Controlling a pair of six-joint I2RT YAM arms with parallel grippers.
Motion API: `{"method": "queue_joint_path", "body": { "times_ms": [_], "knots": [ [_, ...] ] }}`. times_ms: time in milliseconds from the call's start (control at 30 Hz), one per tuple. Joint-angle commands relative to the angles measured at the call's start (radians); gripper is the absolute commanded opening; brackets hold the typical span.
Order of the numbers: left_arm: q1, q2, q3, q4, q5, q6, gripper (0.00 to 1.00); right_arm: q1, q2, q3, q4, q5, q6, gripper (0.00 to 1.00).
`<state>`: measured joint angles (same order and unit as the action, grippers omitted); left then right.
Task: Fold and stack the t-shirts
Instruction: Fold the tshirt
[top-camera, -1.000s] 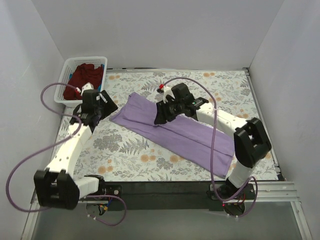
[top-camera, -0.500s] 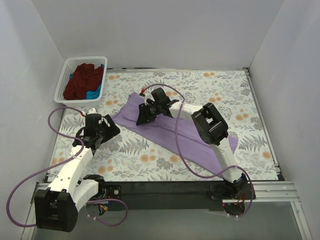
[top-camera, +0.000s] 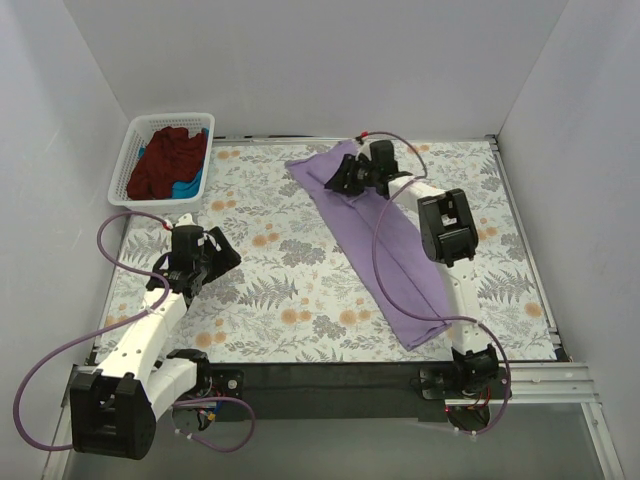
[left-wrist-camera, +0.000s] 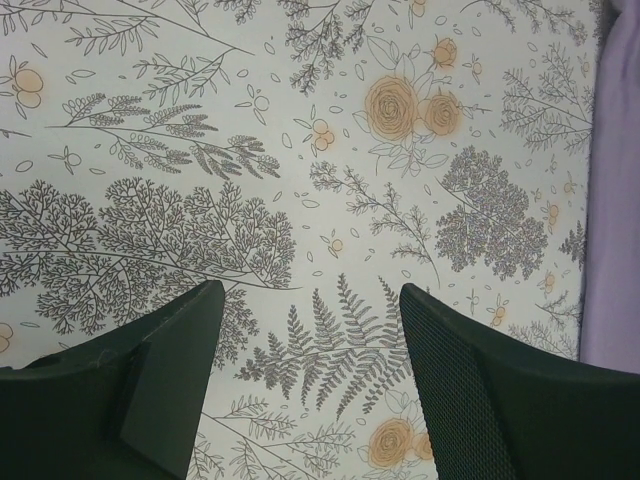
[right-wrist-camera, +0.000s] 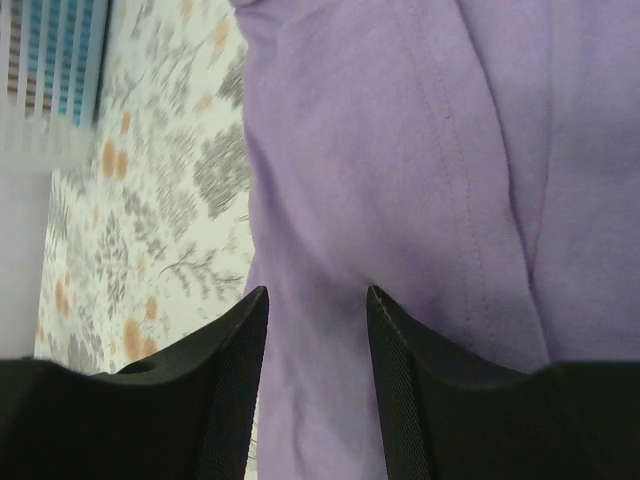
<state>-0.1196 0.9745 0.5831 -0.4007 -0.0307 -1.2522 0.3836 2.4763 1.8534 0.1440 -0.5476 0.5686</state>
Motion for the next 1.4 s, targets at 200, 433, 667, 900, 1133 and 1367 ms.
{"method": "queue_joint_path", "body": {
  "times_ms": [200,433,667,900,1133,1367],
  "knots": [
    [0.003,-0.003,0.011,0.020,0.012,0.016,0.70,-0.130,-0.290,-0.094,-0.087,0.000,-0.097,0.51],
    [0.003,-0.017,0.011,0.020,0.012,0.011,0.70,-0.126,-0.728,-0.560,-0.358,0.251,-0.317,0.45],
    [0.003,-0.016,0.012,0.020,0.012,0.008,0.69,0.016,-1.025,-0.980,-0.527,0.385,-0.329,0.29],
    [0.003,-0.023,0.014,0.022,0.009,0.008,0.69,0.167,-1.162,-1.134,-0.626,0.482,-0.251,0.25],
    [0.003,-0.026,0.017,0.016,-0.003,0.007,0.69,0.291,-1.029,-1.131,-0.632,0.465,-0.201,0.24],
    [0.003,-0.040,0.021,0.008,-0.011,0.008,0.69,0.452,-0.851,-0.999,-0.647,0.433,-0.170,0.25]
  ]
}}
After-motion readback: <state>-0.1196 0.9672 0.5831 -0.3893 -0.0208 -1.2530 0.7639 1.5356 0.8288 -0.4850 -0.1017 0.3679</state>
